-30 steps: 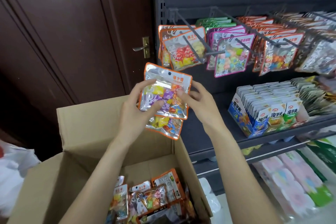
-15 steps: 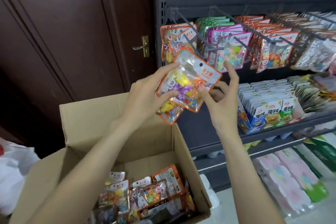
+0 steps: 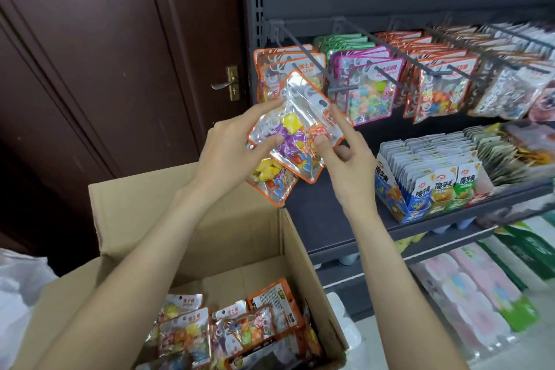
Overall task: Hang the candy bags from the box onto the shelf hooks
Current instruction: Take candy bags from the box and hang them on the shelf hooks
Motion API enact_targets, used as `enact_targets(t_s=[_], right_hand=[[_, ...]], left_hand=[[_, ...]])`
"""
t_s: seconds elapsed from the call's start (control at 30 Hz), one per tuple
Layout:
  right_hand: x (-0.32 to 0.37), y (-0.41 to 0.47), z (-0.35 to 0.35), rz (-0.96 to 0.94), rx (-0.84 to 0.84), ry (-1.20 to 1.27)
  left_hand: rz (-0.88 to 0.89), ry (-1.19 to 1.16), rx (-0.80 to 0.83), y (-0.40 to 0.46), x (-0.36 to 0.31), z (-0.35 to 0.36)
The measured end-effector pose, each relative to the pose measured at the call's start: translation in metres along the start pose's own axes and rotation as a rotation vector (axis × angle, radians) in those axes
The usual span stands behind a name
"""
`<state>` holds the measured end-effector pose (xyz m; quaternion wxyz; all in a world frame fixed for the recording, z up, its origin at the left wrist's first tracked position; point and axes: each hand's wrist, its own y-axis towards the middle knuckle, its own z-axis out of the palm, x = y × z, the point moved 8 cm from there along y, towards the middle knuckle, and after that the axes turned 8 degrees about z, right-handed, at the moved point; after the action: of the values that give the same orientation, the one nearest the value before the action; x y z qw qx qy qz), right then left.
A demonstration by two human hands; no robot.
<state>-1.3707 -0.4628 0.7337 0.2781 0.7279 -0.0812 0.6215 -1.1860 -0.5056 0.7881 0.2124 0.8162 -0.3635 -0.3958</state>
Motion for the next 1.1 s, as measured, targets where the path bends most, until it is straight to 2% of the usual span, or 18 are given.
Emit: enact_targets(t_s=[0.13,0.3,0.4,0.53,0.63,0.8,0.93,1.1], right_hand=[[-0.008,0.023,0.013,-0.001,-0.032,-0.079],[-0.016,0.075,0.045,-0.017,-0.104,-0.166],[-0.015,0.095,0.063,-0.056,-0.13,-0.174],[-0.025,0.1,0.078,0.052,0.001,-0.339],[-0.031,0.063,0.064,0.159,0.093,-0.124],[-0.037,-0.025,0.042,0.402,0.246,0.286],[-0.033,-0.044,0.015,0.36,0.139,0.396],[-0.015,-0.039,-0.028,0.128,-0.057,0.284]], left_hand=[[-0.092,-0.002,0.001,0.004,0.02,0.001],[-0.259,0.103,0.032,-0.008,0.054,-0.001],[-0.314,0.059,0.011,-0.024,0.063,-0.003],[-0.365,-0.018,-0.042,-0.033,0.065,-0.01],[-0.38,-0.116,-0.081,-0.034,0.059,-0.012],[-0.298,-0.386,-0.073,-0.03,0.035,0.005],[-0.19,-0.545,-0.023,-0.029,0.011,0.024],[-0.173,-0.618,0.064,-0.031,-0.001,0.045]])
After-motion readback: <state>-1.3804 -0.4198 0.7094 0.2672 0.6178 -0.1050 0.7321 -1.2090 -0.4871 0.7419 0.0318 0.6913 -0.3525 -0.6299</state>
